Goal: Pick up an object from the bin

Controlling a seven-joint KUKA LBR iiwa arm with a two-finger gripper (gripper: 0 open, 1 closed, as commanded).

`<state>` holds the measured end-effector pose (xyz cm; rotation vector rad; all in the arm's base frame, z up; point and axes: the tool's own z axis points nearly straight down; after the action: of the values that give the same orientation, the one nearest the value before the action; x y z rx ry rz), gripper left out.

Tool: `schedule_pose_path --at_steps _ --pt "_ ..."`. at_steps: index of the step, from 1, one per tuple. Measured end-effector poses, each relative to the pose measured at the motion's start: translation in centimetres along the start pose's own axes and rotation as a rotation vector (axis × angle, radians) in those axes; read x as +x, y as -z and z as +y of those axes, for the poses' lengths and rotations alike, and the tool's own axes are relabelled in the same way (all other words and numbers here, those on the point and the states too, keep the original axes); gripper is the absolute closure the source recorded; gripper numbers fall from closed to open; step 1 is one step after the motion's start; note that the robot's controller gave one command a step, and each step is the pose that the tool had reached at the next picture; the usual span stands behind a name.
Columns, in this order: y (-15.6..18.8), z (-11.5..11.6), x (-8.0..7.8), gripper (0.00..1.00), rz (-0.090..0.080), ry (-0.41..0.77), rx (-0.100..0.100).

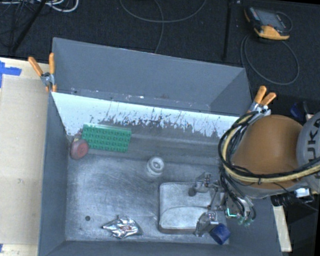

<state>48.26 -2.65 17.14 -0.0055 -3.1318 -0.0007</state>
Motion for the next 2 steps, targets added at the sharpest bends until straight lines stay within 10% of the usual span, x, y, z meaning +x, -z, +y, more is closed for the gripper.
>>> schedule_pose_path --at_steps 2 --pt "-7.25 -2.0 -2.97 0.0 -0.043 0.361 0.006"
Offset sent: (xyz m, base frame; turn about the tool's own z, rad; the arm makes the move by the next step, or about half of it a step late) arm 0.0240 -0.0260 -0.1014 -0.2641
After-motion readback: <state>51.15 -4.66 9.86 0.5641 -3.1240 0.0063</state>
